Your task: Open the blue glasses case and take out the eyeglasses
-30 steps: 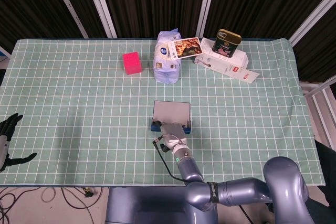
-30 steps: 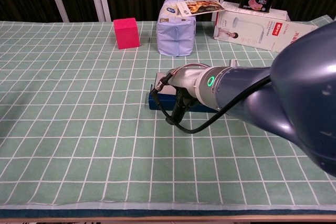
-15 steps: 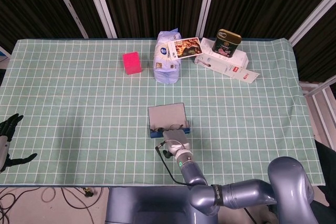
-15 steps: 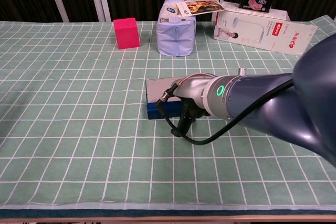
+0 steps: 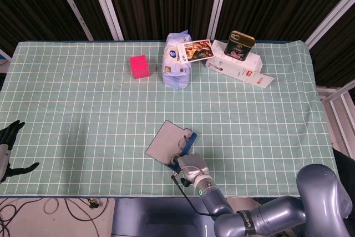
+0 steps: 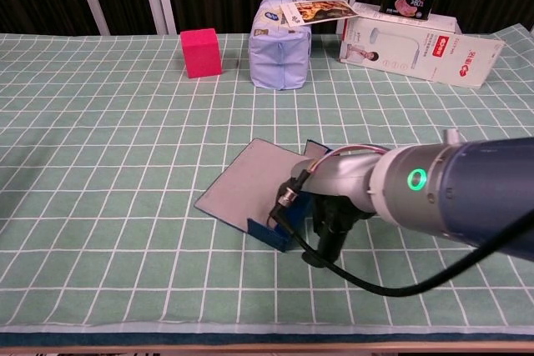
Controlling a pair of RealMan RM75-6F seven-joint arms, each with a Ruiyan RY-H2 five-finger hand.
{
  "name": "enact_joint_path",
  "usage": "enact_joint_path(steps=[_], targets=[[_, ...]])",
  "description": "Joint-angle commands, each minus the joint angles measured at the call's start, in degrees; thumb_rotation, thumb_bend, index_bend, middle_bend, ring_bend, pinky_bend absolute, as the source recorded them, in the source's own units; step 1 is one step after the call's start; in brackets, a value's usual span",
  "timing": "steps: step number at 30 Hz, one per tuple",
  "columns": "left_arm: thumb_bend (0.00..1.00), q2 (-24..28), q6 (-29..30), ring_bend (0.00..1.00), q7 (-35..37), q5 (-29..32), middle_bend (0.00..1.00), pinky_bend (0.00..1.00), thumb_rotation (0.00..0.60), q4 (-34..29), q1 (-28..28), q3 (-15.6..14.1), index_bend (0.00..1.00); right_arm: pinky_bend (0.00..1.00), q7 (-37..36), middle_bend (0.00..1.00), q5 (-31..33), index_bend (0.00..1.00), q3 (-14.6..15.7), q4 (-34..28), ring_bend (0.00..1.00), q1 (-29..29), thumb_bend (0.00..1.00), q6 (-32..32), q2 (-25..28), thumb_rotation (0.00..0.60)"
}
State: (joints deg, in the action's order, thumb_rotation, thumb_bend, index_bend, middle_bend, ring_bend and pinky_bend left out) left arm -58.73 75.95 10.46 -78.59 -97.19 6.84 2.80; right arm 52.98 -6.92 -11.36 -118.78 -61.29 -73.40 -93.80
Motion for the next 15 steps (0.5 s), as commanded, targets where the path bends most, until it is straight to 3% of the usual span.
enact_joint_path(steps=[1, 7, 15], targets=[[0.0, -0.1, 0.1, 0.0, -0.1, 0.0, 0.0, 0.0, 0.6, 0.0, 0.0, 0.0, 0.0, 1.0, 1.5, 0.91, 1.8, 0.27, 1.9, -2.5, 0.99, 0.5, 0.45, -2.3, 2.5, 0.6], [0.0, -0.1, 0.3, 0.0, -0.3, 0.5, 0.0, 0.0, 0.6, 0.2, -0.1, 0.3, 0.0, 1.0, 2.4, 0.91, 4.0, 0.31, 3.6, -4.6, 0.99, 1.2, 0.45, -4.4, 5.9, 0.6], [0.0, 0.0, 0.6, 0.0, 0.2, 1.5, 0.0, 0.0, 0.6, 0.3, -0.2, 1.0, 0.0, 1.0, 3.7, 0.91, 4.8, 0.32, 6.3, -2.3, 0.99, 2.1, 0.45, -5.2, 8.9, 0.6]])
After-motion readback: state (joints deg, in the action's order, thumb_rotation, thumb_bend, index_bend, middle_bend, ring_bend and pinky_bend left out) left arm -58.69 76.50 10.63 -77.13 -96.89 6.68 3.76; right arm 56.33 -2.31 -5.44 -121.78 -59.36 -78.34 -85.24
